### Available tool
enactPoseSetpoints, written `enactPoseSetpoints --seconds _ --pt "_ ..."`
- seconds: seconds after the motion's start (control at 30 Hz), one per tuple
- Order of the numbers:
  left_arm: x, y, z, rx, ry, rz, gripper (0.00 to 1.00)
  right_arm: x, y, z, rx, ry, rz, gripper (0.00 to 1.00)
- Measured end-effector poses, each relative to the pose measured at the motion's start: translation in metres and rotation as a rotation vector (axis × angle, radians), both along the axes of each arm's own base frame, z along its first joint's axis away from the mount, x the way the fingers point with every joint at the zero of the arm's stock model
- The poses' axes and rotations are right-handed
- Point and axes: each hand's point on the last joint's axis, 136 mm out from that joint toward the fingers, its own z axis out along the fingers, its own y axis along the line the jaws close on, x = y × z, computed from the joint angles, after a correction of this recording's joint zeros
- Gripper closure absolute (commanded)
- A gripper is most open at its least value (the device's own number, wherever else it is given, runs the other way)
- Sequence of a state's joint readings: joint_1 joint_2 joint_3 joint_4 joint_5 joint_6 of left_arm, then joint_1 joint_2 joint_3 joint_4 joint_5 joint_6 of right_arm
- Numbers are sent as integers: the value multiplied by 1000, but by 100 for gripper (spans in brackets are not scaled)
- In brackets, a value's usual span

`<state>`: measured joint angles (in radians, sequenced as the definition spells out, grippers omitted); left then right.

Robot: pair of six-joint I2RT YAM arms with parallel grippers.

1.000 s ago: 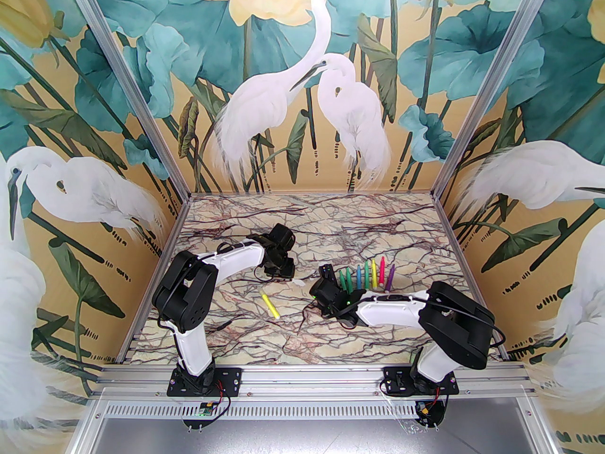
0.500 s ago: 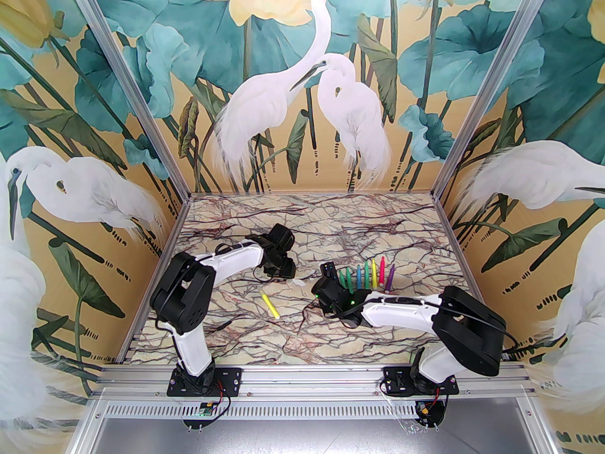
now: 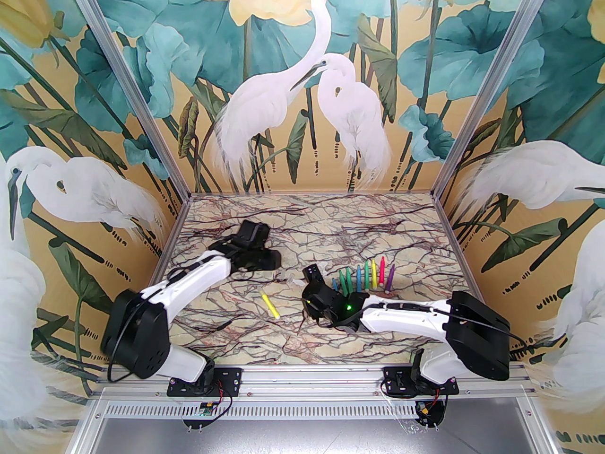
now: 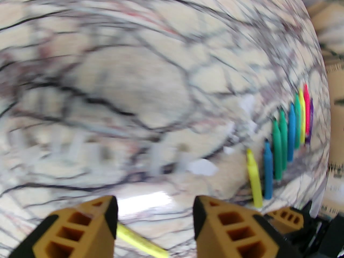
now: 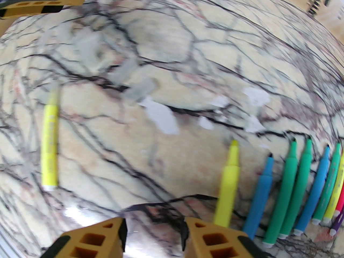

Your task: Open the pen caps

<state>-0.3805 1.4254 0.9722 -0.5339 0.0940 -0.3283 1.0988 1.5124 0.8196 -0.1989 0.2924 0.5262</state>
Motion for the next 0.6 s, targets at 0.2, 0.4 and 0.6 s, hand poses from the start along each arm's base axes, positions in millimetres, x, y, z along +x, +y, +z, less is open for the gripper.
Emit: enactPoseSetpoints --seconds 0.2,0.4,0.6 --pt "-8 31 -5 -12 -19 100 39 -4 36 6 27 24 100 58" --pt "-16 55 -10 -32 -43 192 37 -6 73 0 27 59 179 58" --pt "-26 79 -15 -38 -64 285 35 -6 95 -14 0 96 221 58"
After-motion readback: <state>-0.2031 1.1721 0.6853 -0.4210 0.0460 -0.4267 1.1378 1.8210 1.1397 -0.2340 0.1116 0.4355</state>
